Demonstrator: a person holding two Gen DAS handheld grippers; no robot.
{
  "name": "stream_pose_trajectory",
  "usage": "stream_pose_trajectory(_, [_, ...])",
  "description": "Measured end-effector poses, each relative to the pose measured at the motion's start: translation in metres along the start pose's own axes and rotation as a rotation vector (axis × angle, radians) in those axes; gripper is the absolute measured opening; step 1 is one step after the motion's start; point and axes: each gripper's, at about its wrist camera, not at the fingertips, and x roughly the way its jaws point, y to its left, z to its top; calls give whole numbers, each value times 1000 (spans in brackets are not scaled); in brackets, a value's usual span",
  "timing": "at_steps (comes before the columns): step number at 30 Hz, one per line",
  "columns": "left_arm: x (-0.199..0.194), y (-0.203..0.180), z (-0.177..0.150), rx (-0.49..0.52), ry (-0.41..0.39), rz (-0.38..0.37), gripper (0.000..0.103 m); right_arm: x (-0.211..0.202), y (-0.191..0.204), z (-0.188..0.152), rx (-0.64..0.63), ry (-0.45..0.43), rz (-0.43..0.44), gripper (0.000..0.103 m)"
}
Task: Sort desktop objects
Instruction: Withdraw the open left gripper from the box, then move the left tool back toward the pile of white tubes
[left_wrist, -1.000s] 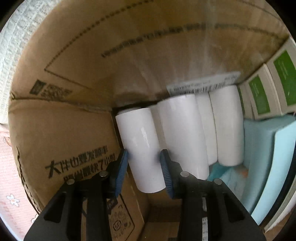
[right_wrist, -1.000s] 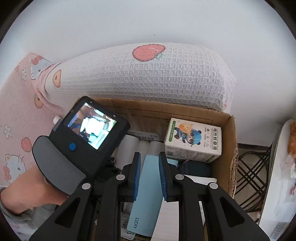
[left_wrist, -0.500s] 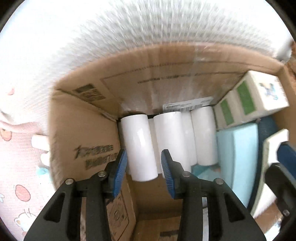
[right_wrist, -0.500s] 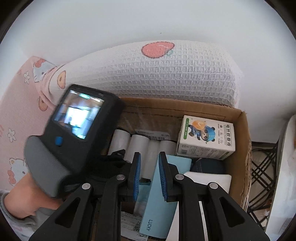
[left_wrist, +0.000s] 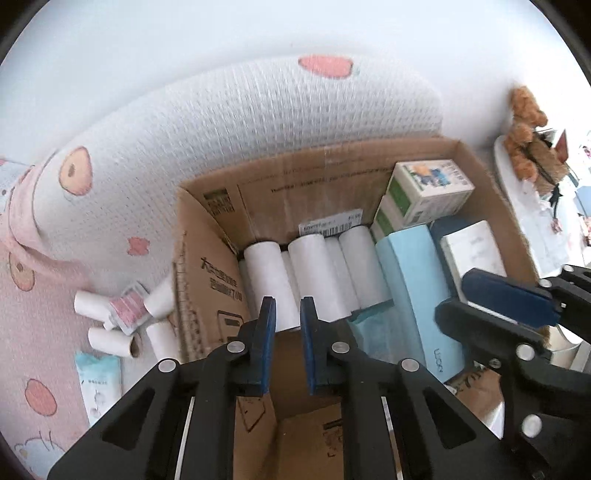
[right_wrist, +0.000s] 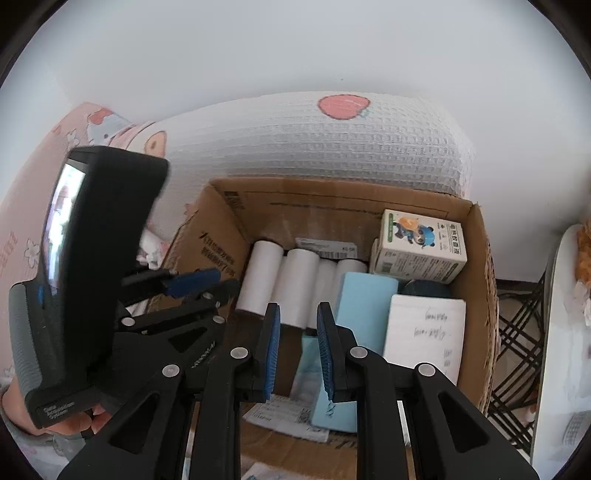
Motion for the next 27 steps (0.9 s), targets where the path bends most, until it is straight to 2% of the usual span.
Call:
stream_pose_trajectory(5, [-9,27,-12,-33,-41,-94,15,-5,18,-5,-22,5,-14,16])
stream_pose_trajectory(10, [-28,50,-29,-53,-177,-157,15,-3,34,-8,-42,10,-11,16])
stream_pose_trajectory(14, [-49,67,-54,-67,-246,-194,15,-2,47,-15,-61,11,10,16])
stream_pose_trajectory(17, [-58,81,-76,-73,-300,-200,15,-1,53,-25,-81,6,36,16])
stream_pose_trajectory(20, [-62,94,-97,-58,-349,-124,15,-4,54,-36,-64,-16,61,17])
stream_pose_trajectory(22, [-65,104,-112,-59,-389,-107,15,-6,56,-41,-54,-30,68,17])
stream_pose_trajectory(25, [-64,124,-136,-94,-432,-124,16,-8,66,-53,-56,-49,67,17])
stream_pose_trajectory(27, [-56,140,-152,-134,-450,-173,20,-10,75,-58,-70,-63,65,17])
